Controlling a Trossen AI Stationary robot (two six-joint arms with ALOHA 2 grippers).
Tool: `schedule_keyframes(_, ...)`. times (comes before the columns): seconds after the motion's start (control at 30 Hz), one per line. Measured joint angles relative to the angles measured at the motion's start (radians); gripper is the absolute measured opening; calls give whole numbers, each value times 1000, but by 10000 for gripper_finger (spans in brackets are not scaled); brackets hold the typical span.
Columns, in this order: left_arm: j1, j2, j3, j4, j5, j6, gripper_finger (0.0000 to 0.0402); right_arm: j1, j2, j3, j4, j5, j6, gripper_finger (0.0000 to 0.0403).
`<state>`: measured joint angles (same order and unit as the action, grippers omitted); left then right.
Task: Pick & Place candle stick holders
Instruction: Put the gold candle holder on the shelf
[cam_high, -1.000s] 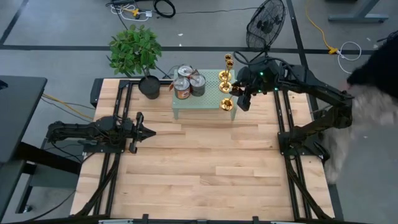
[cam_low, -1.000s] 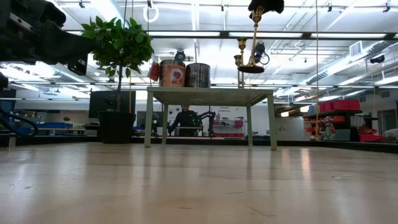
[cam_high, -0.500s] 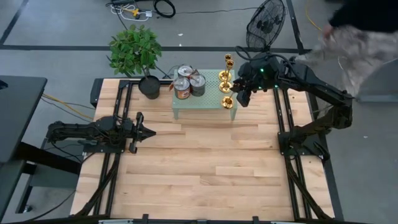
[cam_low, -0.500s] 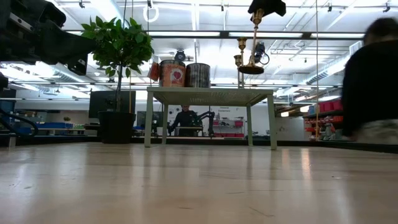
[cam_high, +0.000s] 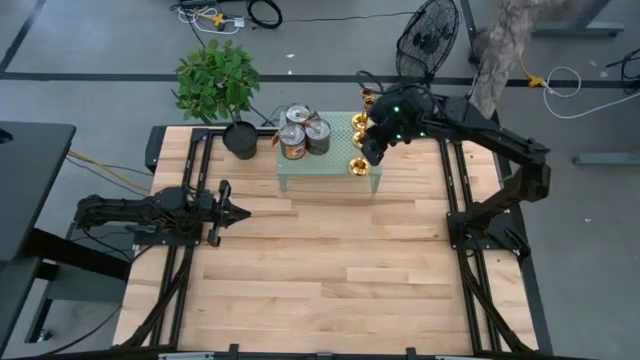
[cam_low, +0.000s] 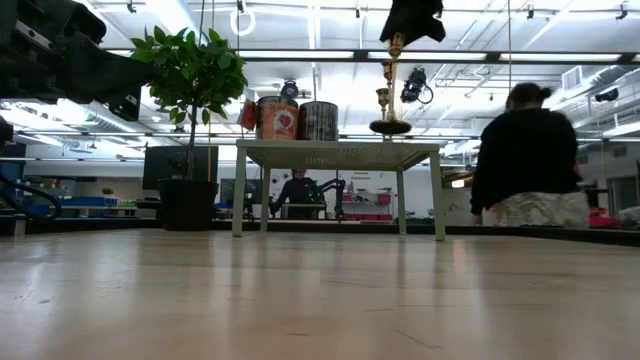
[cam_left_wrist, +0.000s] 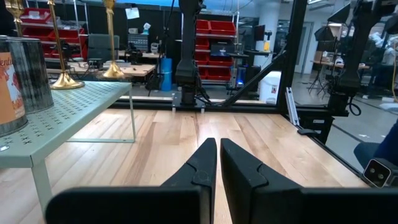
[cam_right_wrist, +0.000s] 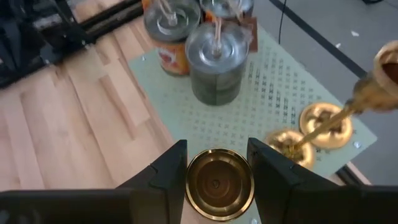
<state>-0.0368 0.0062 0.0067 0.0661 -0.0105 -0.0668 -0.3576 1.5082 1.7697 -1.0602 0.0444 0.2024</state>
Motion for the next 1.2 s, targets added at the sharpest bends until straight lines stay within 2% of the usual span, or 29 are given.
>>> schedule_keyframes(0.17, 0, 0, 0, 0, 0, 0, 30, 1, 44, 64, -17, -1, -15, 144)
schedule_keyframes(0.37, 0, 0, 0, 0, 0, 0, 30, 8, 62, 63, -17, -11, -195, 144)
schedule_keyframes(0.47, 0, 0, 0, 0, 0, 0, 30, 9, 60, 60, -34, -10, -217, 144)
schedule_keyframes(0.7, 0, 0, 0, 0, 0, 0, 30, 9, -6, 59, -61, -4, -134, 144)
schedule_keyframes(0.87, 0, 0, 0, 0, 0, 0, 30, 9, -44, 59, -73, 66, -48, 144)
schedule_keyframes(1.2, 0, 0, 0, 0, 0, 0, 30, 25, -44, -2, -94, 115, 84, 144)
